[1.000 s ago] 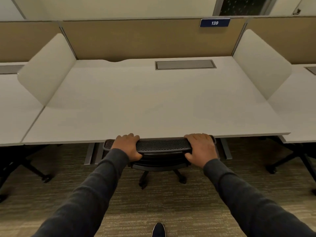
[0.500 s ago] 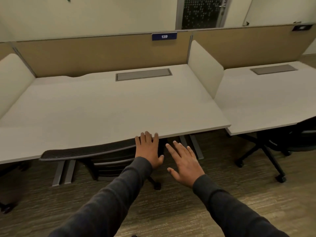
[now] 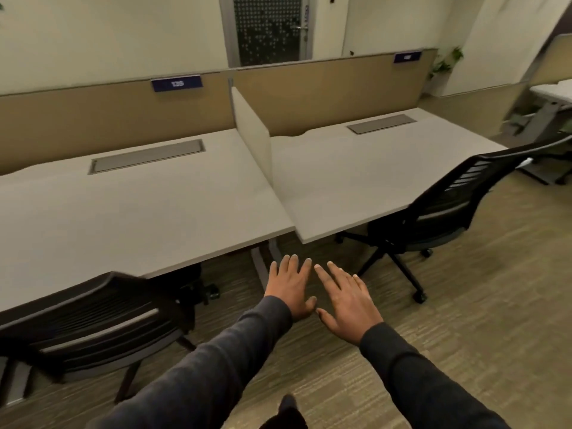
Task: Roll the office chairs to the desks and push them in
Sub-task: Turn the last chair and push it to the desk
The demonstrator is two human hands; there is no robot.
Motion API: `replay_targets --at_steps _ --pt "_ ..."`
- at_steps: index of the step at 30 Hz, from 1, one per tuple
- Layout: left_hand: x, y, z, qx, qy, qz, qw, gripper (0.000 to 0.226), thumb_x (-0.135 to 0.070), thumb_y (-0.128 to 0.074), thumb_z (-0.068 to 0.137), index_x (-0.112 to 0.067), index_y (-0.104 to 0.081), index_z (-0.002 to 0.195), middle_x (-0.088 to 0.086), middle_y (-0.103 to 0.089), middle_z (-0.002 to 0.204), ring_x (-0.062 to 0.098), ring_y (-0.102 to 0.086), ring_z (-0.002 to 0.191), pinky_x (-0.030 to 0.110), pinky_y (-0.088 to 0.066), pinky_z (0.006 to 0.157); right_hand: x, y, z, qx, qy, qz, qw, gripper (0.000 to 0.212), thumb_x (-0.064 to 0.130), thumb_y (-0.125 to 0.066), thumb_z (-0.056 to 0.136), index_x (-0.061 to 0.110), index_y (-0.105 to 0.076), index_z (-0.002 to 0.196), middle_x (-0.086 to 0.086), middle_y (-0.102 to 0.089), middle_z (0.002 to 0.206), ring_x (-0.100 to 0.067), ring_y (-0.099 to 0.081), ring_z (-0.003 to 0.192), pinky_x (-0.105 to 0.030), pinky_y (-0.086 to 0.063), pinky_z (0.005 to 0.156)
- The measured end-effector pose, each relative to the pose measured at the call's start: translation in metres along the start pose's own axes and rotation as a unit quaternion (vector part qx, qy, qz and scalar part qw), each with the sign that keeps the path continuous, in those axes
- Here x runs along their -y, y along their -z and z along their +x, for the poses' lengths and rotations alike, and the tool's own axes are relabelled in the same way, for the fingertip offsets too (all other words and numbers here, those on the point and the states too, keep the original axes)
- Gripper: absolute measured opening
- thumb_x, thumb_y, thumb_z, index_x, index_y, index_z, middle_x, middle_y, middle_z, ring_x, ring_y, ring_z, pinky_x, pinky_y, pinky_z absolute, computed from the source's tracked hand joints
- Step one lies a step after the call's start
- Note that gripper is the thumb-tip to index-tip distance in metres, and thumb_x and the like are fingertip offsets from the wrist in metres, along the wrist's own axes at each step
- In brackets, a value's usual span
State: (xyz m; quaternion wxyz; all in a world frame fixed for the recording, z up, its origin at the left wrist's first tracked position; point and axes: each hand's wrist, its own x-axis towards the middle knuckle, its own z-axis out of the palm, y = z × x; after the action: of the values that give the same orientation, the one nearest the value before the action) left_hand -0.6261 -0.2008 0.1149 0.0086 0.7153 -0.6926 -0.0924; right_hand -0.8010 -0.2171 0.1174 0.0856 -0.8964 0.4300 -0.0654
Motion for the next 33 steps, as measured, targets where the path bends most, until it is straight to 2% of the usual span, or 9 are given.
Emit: replay_targets --at_steps 10,17,21,24,28,31,33 --pt "-0.159 -0.022 0.149 0.017 -0.074 -0.027 0.997 0.092 -0.049 -0.062 0.086 -0.021 -0.011 0.157 0.016 -0.016 0.162 0.035 -0.010 0.150 0.054 -0.011 0.120 -0.200 0.025 0.005 -0.013 -0.080 -0.015 0.997 0.094 0.053 -0.058 0.091 0.033 0.005 0.158 -0.002 -0.007 0.167 -0.021 -0.012 0.152 -0.046 -0.014 0.123" --pt "-0.260 -0.016 0.286 0.026 -0.082 -0.047 0.995 0.091 -0.051 -0.059 0.088 -0.021 -0.010 0.157 0.016 -0.013 0.163 0.034 -0.009 0.151 0.054 -0.011 0.121 -0.368 0.064 0.040 -0.016 -0.120 -0.037 0.992 0.090 0.052 -0.059 0.090 0.031 -0.005 0.159 -0.005 -0.013 0.166 -0.023 -0.021 0.150 -0.044 -0.021 0.119" --pt "-0.305 0.006 0.355 0.032 -0.097 -0.050 0.993 0.088 -0.054 -0.060 0.086 -0.020 -0.018 0.155 0.016 -0.022 0.159 0.035 -0.019 0.146 0.053 -0.018 0.119 -0.458 0.095 0.045 -0.031 -0.182 -0.028 0.982 0.088 0.047 -0.063 0.090 0.028 -0.012 0.159 -0.008 -0.019 0.164 -0.026 -0.030 0.146 -0.047 -0.027 0.116" --pt "-0.333 0.026 0.401 0.004 -0.096 -0.057 0.994 0.090 -0.055 -0.060 0.084 -0.017 -0.018 0.155 0.016 -0.027 0.155 0.035 -0.027 0.141 0.050 -0.023 0.117 -0.520 0.117 0.050 -0.045 -0.209 -0.026 0.977 0.089 0.046 -0.064 0.089 0.026 -0.012 0.159 -0.009 -0.021 0.164 -0.027 -0.031 0.145 -0.047 -0.030 0.116" --pt "-0.364 0.051 0.458 -0.093 -0.072 -0.099 0.988 0.095 -0.061 -0.061 0.079 -0.015 -0.021 0.151 0.013 -0.037 0.147 0.034 -0.039 0.132 0.046 -0.034 0.109 -0.603 0.154 0.078 -0.070 -0.222 -0.019 0.972 0.091 0.043 -0.066 0.089 0.022 -0.013 0.159 -0.016 -0.023 0.162 -0.033 -0.032 0.144 -0.051 -0.031 0.116" --pt "-0.386 0.063 0.492 -0.106 -0.068 -0.113 0.986 0.103 -0.070 -0.059 0.074 -0.017 -0.019 0.153 0.011 -0.036 0.150 0.031 -0.037 0.134 0.046 -0.034 0.110 -0.661 0.183 0.110 -0.130 -0.201 -0.021 0.971 0.095 0.044 -0.071 0.085 0.017 -0.018 0.158 -0.022 -0.028 0.158 -0.038 -0.032 0.144 -0.057 -0.033 0.113" --pt "-0.401 0.068 0.509 -0.103 -0.066 -0.113 0.986 0.098 -0.073 -0.059 0.073 -0.020 -0.029 0.150 0.009 -0.040 0.147 0.029 -0.040 0.132 0.045 -0.035 0.109 -0.697 0.199 0.134 -0.168 -0.182 -0.025 0.969 0.099 0.051 -0.071 0.083 0.019 -0.016 0.159 -0.022 -0.024 0.159 -0.038 -0.028 0.145 -0.058 -0.033 0.113"
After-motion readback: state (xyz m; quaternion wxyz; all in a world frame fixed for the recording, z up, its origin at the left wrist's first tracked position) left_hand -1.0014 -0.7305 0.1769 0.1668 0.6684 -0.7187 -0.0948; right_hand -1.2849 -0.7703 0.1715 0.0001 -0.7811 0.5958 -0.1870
